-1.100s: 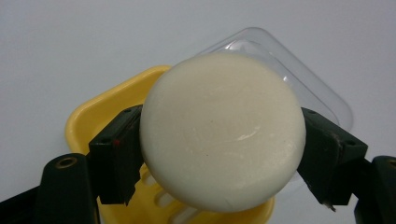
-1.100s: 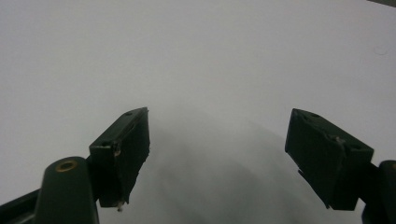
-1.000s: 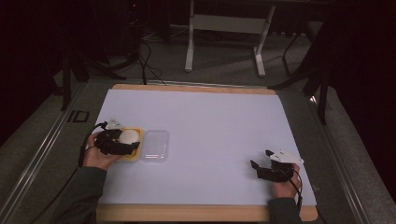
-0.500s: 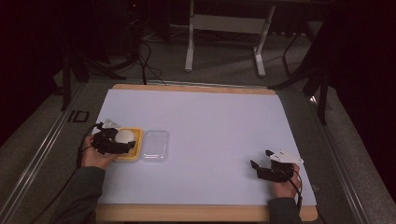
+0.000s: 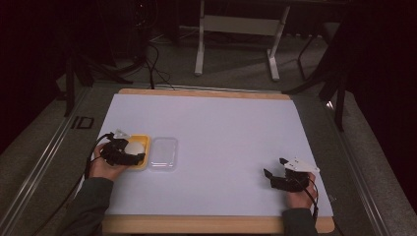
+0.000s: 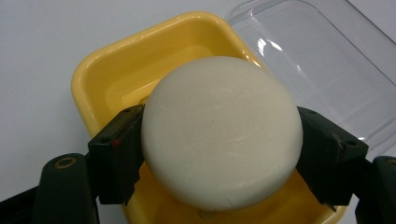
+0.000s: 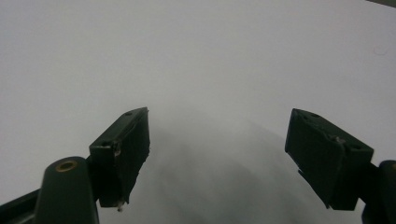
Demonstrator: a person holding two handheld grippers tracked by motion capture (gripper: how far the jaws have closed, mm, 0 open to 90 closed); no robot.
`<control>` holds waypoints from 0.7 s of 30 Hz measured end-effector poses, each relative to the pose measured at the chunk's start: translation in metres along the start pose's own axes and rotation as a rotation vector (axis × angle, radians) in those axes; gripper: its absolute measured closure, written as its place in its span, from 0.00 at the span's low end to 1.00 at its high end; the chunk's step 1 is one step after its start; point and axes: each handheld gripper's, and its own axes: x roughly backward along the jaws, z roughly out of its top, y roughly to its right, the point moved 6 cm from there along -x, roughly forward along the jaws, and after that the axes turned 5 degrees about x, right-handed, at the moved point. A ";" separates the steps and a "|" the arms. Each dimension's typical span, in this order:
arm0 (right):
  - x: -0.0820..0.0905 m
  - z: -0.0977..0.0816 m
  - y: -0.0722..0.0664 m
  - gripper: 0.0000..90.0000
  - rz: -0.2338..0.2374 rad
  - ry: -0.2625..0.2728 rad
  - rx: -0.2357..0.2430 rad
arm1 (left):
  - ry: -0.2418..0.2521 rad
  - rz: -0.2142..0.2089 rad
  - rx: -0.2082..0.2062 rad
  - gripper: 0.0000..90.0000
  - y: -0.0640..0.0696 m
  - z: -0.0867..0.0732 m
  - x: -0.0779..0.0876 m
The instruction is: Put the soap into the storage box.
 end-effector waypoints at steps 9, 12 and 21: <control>0.000 0.000 0.000 0.24 0.000 0.000 0.003 | 0.118 -0.071 0.045 0.18 -0.003 0.012 0.021; 0.000 0.000 0.000 0.24 -0.001 0.001 0.003 | 0.138 -0.076 0.043 0.19 -0.001 0.016 0.026; 0.000 0.000 0.000 0.24 -0.002 0.000 0.003 | 0.156 -0.063 -0.052 0.30 0.022 0.027 0.037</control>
